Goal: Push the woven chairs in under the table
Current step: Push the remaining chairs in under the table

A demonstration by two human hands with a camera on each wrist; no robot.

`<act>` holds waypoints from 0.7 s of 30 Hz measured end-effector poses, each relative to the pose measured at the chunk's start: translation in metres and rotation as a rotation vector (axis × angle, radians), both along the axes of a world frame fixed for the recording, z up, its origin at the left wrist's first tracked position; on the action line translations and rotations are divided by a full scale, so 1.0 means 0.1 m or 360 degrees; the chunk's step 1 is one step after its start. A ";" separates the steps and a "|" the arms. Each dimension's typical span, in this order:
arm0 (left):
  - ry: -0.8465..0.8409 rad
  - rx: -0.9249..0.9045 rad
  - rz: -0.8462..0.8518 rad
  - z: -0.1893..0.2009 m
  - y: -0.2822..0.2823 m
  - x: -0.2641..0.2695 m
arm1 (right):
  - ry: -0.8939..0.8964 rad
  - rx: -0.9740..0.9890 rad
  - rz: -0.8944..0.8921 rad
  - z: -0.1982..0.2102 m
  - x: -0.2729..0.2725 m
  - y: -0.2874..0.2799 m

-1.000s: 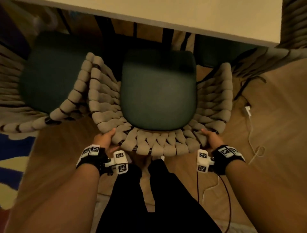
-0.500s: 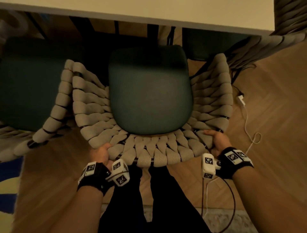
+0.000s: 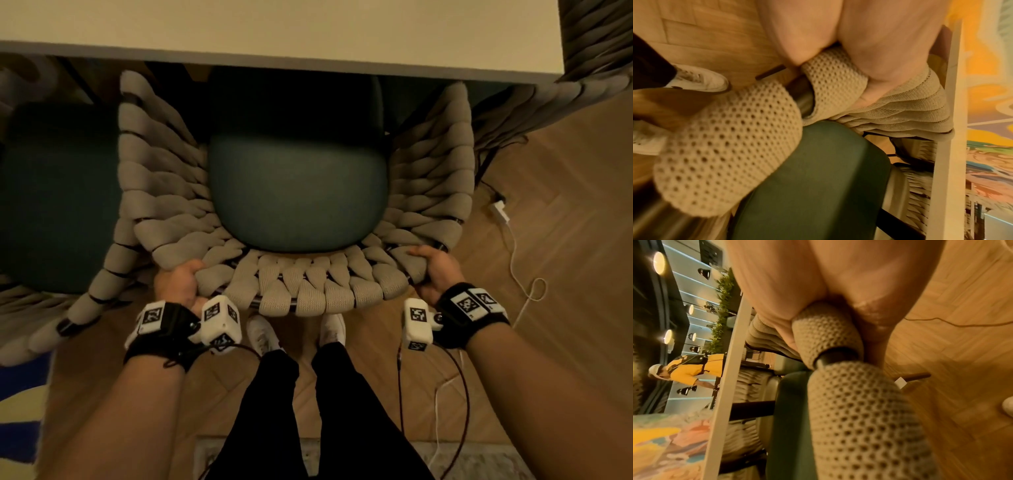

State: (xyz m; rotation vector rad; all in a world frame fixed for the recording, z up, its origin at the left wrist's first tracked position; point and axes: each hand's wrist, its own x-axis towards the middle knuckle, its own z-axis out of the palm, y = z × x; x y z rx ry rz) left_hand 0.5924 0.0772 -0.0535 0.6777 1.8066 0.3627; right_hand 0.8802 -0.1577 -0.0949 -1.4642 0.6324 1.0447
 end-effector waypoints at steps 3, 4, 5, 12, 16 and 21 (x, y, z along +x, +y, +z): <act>0.0056 0.0010 -0.0082 -0.13 0.30 0.09 | 0.0004 -0.0029 0.0020 -0.14 0.01 0.20; 0.0086 -0.0010 -0.0111 -0.18 0.39 0.09 | 0.0009 -0.0031 0.0014 -0.17 0.03 0.25; 0.0121 -0.0053 -0.0155 -0.24 0.48 0.10 | 0.0012 -0.0054 0.0023 -0.19 0.04 0.31; 0.0188 -0.0128 -0.0285 -0.53 0.73 0.21 | -0.0024 -0.0097 0.0023 -0.27 0.22 0.53; 0.0136 -0.0126 -0.0253 -0.55 0.89 0.25 | -0.0023 -0.0138 0.0088 -0.24 0.28 0.65; -0.0053 -0.0113 -0.0335 -0.38 0.90 0.31 | -0.0046 -0.0172 0.0158 -0.16 0.24 0.73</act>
